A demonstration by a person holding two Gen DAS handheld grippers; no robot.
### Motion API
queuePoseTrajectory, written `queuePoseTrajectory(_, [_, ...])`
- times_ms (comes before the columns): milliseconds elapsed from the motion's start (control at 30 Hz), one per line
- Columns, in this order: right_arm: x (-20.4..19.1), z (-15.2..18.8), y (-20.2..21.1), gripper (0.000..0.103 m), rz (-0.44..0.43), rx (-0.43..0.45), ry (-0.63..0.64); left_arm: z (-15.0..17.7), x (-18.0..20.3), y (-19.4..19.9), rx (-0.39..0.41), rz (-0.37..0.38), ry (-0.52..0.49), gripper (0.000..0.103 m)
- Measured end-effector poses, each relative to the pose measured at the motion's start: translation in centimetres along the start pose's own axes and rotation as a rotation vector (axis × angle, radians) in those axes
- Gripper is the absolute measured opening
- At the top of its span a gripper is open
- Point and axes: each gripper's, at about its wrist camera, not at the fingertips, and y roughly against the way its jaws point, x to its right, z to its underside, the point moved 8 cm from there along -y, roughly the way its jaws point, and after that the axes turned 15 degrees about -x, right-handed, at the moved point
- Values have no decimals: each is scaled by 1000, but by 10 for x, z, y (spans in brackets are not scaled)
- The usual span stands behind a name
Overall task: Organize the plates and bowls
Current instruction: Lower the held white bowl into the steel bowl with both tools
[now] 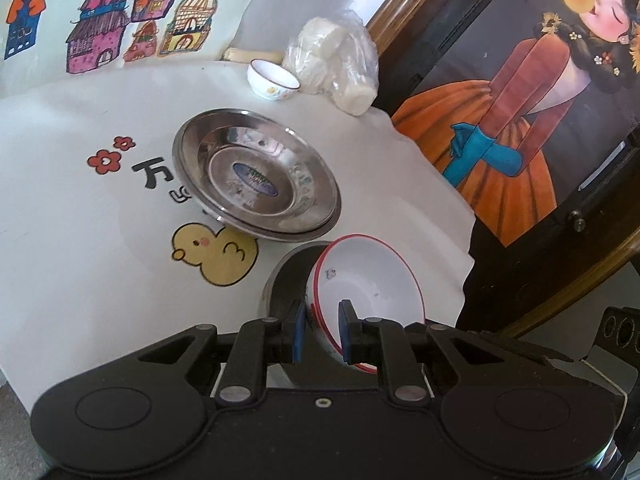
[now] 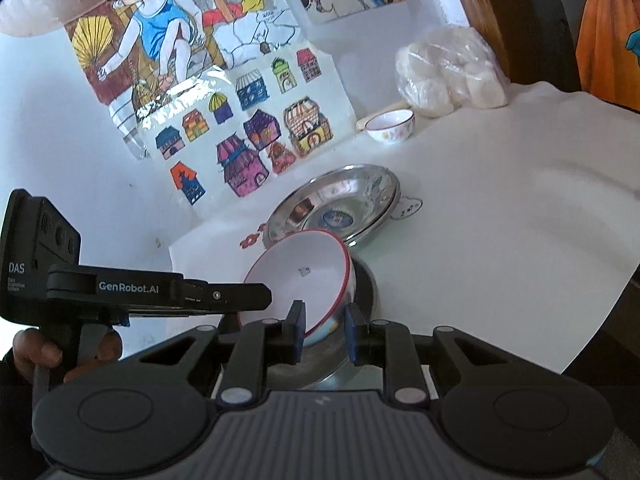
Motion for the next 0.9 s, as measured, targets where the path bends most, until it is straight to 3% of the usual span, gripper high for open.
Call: queuePoseTrajectory(900, [-5, 4, 0, 23, 6, -30, 28, 6, 4, 3, -52, -44, -39, 19])
